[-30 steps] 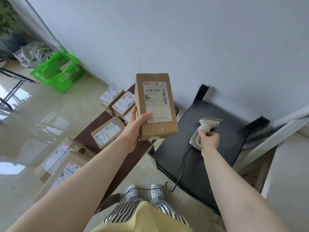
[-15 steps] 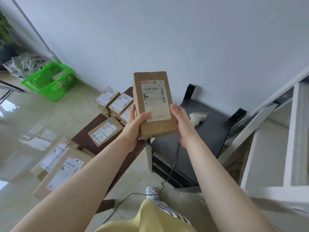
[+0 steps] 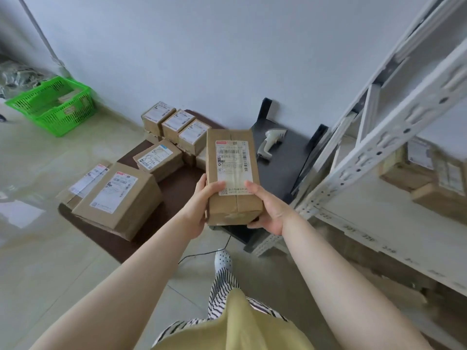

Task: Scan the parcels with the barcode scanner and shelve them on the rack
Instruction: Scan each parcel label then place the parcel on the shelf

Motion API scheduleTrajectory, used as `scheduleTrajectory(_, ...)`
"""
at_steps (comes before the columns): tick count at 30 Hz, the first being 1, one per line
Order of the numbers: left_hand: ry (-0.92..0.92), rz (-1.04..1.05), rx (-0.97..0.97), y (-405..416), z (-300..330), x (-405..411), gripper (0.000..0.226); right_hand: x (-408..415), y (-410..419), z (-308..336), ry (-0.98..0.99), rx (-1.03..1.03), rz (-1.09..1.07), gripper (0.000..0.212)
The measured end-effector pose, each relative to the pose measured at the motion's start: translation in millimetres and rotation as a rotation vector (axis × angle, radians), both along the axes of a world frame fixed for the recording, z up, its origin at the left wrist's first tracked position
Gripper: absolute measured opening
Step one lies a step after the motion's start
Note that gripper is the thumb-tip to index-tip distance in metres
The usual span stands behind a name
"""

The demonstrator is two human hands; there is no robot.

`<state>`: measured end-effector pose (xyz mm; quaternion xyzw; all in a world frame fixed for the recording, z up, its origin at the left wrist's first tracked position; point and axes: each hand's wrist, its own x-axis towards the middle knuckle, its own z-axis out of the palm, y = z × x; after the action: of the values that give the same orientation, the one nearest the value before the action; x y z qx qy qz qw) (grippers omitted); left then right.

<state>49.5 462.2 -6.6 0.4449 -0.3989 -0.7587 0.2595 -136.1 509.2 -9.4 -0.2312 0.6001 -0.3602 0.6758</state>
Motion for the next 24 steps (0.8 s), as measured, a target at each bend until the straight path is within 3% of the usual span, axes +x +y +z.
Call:
scheduleTrajectory(6, -0.005, -0.117, 0.016, 65.9, 2.4, 3.2, 0.081, 3.8, 78.5, -1.0, -0.059, 0.009, -0.061, 0.108)
scheduleTrajectory(10, -0.02, -0.157, 0.014, 97.3, -0.3, -2.9, 0.071, -1.4, 115.2, -0.7, -0.076, 0.026, -0.074, 0.101)
scheduleTrajectory(14, -0.047, -0.156, 0.066, 130.3, -10.0, -18.8, 0.08, -18.5, 149.1, -6.6, -0.06, 0.038, -0.059, 0.092)
scheduleTrajectory(24, -0.079, -0.243, 0.155, 233.5, -25.5, -137.0, 0.085, -123.7, 270.0, -23.5, -0.022, 0.114, -0.171, 0.09)
